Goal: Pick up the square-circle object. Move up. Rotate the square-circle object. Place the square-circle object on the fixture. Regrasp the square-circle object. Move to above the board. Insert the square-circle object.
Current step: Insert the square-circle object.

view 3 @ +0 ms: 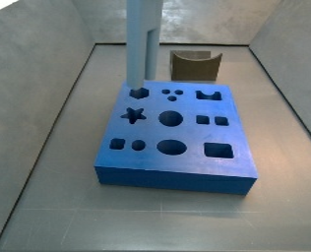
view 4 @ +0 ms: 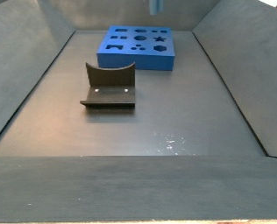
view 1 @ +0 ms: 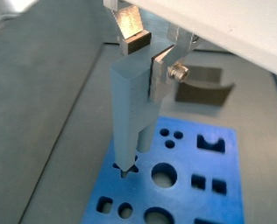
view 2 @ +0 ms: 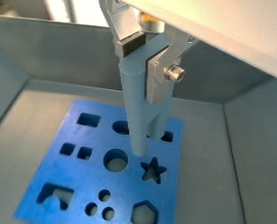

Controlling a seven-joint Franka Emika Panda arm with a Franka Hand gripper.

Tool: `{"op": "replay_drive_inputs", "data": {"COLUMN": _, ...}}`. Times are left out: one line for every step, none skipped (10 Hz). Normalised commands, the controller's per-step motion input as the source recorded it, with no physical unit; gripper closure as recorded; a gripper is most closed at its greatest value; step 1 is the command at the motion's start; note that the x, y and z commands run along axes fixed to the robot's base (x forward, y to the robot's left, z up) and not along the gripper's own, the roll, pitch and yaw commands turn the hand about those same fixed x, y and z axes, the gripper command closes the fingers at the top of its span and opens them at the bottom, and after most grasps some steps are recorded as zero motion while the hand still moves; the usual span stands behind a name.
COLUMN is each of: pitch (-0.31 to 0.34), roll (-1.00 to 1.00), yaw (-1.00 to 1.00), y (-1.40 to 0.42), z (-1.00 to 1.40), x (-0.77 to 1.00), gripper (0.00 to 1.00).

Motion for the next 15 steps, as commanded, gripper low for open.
{"op": "replay_drive_inputs", "data": {"pitch": 0.0, "roll": 0.01, "yaw": -0.98, "y": -0.11, "z": -0.05, "x": 0.0, "gripper": 1.0}}
{"op": "replay_drive_inputs", "data": {"pitch": 0.0, "roll": 0.05, "yaw": -0.94, "y": -0.17, "z": -0.01, "x": 0.0, "gripper": 1.0}}
{"op": "replay_drive_inputs", "data": {"pitch": 0.0, "roll": 0.0, "yaw": -0.84, "y": -0.36, "z": -0.07, "x": 0.0, "gripper": 1.0}}
{"op": "replay_drive_inputs", "data": {"pitch": 0.0, "roll": 0.0, "yaw": -0.8, "y": -0.43, "z": -0.13, "x": 0.01, "gripper": 1.0}}
{"op": "replay_drive_inputs", "data": {"pitch": -0.14, "roll": 0.0, "yaw": -0.85, "y": -0.33, "z": -0.23, "x": 0.0, "gripper": 1.0}}
{"op": "replay_drive_inputs", "data": {"pitch": -0.194, "roll": -0.03, "yaw": -0.93, "y": -0.21, "z": -0.28, "x": 0.0, "gripper": 1.0}}
{"op": "replay_drive_inputs", "data": {"pitch": -0.154, "roll": -0.06, "yaw": -1.0, "y": -0.03, "z": -0.34, "x": 0.0, "gripper": 1.0}}
{"op": "replay_drive_inputs", "data": {"pitch": -0.149, "roll": -0.06, "yaw": -1.0, "y": -0.02, "z": -0.35, "x": 0.0, "gripper": 1.0}}
{"op": "replay_drive_inputs", "data": {"pitch": -0.131, "roll": -0.07, "yaw": -1.0, "y": -0.02, "z": -0.34, "x": 0.0, "gripper": 1.0}}
{"op": "replay_drive_inputs", "data": {"pitch": -0.106, "roll": -0.08, "yaw": -1.0, "y": -0.03, "z": -0.33, "x": 0.0, "gripper": 1.0}}
{"op": "replay_drive_inputs", "data": {"pitch": -0.066, "roll": -0.03, "yaw": -0.99, "y": -0.1, "z": -0.33, "x": 0.0, "gripper": 1.0}}
{"op": "replay_drive_inputs", "data": {"pitch": -0.077, "roll": 0.0, "yaw": -0.88, "y": -0.27, "z": -0.3, "x": 0.0, "gripper": 1.0}}
{"op": "replay_drive_inputs", "data": {"pitch": -0.063, "roll": 0.0, "yaw": -0.75, "y": -0.42, "z": -0.22, "x": 0.0, "gripper": 1.0}}
{"op": "replay_drive_inputs", "data": {"pitch": -0.04, "roll": 0.0, "yaw": -0.68, "y": -0.48, "z": -0.2, "x": 0.01, "gripper": 1.0}}
{"op": "replay_drive_inputs", "data": {"pitch": 0.0, "roll": 0.0, "yaw": -0.77, "y": -0.38, "z": -0.06, "x": 0.0, "gripper": 1.0}}
